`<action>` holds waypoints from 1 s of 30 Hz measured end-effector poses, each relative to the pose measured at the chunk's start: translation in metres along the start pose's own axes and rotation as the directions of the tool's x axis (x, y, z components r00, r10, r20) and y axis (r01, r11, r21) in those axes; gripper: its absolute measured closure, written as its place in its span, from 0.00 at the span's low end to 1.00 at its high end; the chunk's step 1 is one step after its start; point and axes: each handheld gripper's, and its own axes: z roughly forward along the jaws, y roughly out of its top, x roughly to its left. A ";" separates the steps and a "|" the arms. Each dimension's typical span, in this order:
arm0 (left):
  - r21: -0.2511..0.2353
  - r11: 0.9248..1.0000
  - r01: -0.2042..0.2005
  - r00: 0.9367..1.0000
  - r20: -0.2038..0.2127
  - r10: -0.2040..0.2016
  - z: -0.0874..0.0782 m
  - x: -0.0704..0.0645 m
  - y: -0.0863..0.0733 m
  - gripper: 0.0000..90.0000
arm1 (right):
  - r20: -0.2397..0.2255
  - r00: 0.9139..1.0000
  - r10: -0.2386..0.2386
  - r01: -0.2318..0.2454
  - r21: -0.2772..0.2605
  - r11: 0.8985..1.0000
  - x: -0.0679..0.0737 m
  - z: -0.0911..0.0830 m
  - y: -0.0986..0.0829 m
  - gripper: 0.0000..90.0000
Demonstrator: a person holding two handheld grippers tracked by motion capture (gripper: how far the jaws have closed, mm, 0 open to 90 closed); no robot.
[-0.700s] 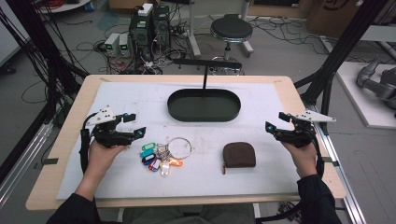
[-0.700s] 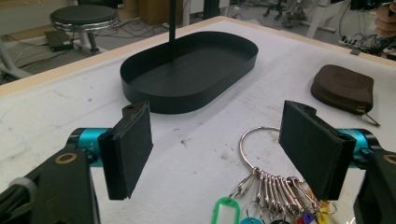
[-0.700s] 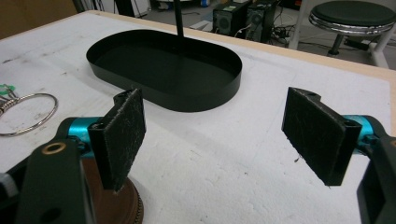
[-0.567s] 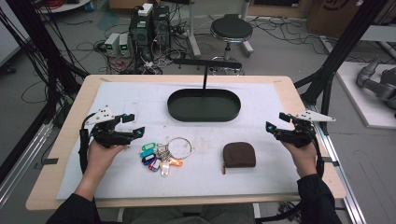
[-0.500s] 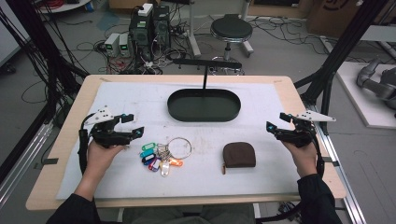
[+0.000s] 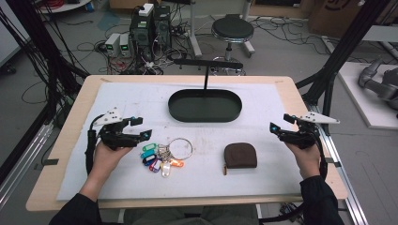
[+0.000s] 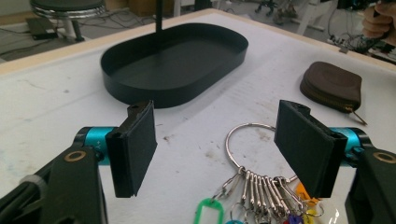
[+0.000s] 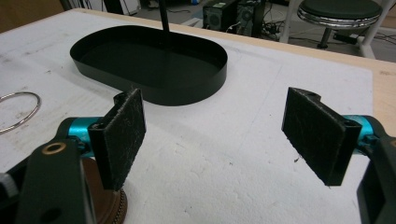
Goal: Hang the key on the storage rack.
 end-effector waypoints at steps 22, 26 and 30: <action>0.123 0.992 0.015 1.000 -0.020 -0.013 0.068 -0.015 0.007 0.31 | 0.027 1.000 -0.005 0.004 0.022 1.000 -0.002 -0.008 -0.010 0.25; 0.176 0.984 0.005 1.000 -0.005 -0.005 0.079 -0.018 0.008 0.37 | 0.027 1.000 -0.005 0.004 0.026 1.000 -0.003 -0.007 -0.010 0.25; 0.243 0.970 -0.023 1.000 -0.002 0.024 0.088 -0.022 0.004 0.42 | 0.028 1.000 -0.012 0.011 0.029 1.000 -0.002 -0.005 -0.010 0.25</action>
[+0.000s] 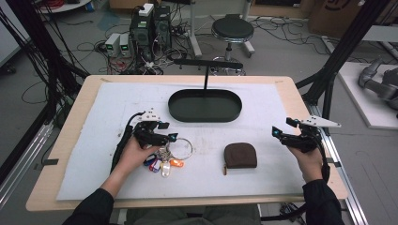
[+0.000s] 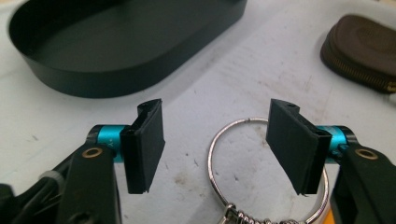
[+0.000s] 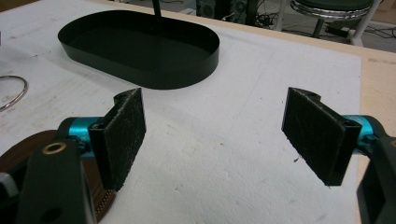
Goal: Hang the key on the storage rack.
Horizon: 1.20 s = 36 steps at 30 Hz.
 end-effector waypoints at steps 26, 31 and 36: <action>0.185 0.980 -0.077 0.996 -0.040 0.086 0.020 -0.009 -0.005 0.90 | 0.000 1.000 -0.015 0.015 0.021 1.000 0.001 0.003 -0.001 0.25; 0.185 0.980 -0.078 0.996 -0.032 0.086 0.020 -0.009 -0.005 0.95 | 0.000 1.000 -0.011 0.011 0.019 1.000 0.000 0.002 -0.001 0.25; 0.162 0.985 -0.060 0.998 -0.014 0.063 0.016 -0.007 -0.004 0.95 | 0.001 1.000 -0.008 0.008 0.015 1.000 -0.001 0.001 -0.001 0.25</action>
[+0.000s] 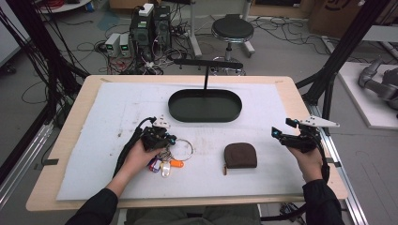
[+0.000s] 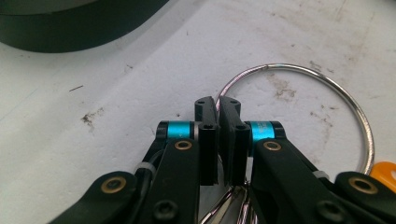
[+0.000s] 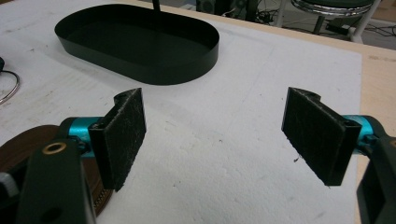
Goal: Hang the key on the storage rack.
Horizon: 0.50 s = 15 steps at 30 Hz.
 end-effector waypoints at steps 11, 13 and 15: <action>-0.188 0.982 0.000 0.996 0.085 0.017 -0.029 -0.006 0.006 0.95 | 0.000 1.000 -0.001 0.001 -0.004 1.000 0.000 0.001 0.000 0.25; -0.205 0.979 -0.012 0.994 0.103 0.034 -0.035 -0.008 0.006 0.95 | 0.000 1.000 -0.001 0.001 -0.005 1.000 0.000 0.001 0.000 0.25; -0.225 0.974 -0.025 0.990 0.127 0.054 -0.040 -0.012 0.006 0.95 | 0.000 1.000 -0.002 0.002 -0.007 1.000 -0.001 0.000 0.000 0.25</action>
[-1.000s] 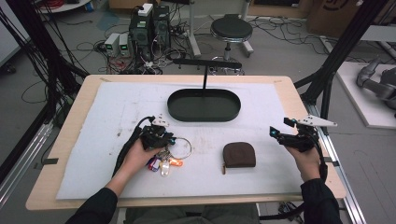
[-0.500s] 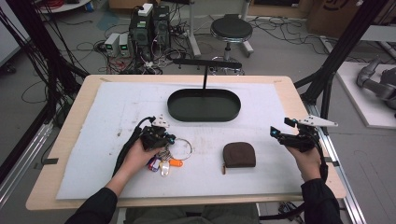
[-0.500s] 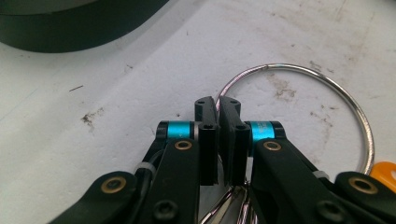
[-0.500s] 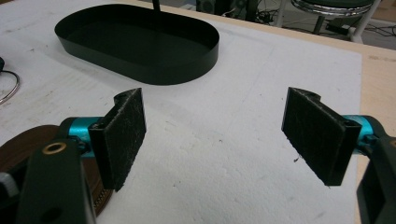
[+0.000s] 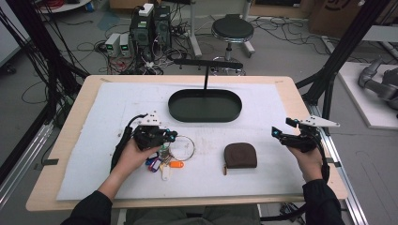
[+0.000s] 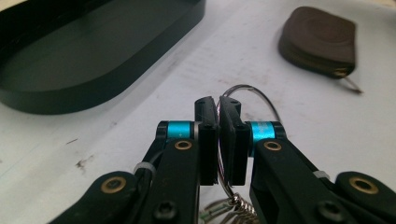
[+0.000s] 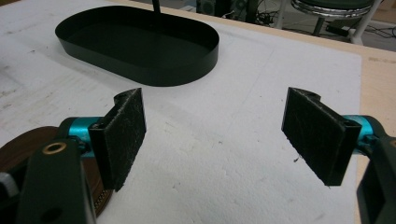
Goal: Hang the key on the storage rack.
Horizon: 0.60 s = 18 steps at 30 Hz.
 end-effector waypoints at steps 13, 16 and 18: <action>0.017 0.997 -0.070 0.993 0.091 0.069 -0.008 -0.012 -0.002 0.90 | -0.007 1.000 -0.002 0.002 0.004 1.000 0.000 0.001 0.000 0.25; 0.022 0.997 -0.075 0.992 0.107 0.072 -0.009 -0.013 -0.002 0.90 | -0.008 1.000 0.001 -0.001 0.007 1.000 0.000 0.001 0.000 0.25; 0.032 0.996 -0.084 0.990 0.117 0.080 -0.010 -0.012 -0.003 0.89 | -0.010 1.000 0.002 -0.002 0.009 1.000 0.000 0.001 0.000 0.25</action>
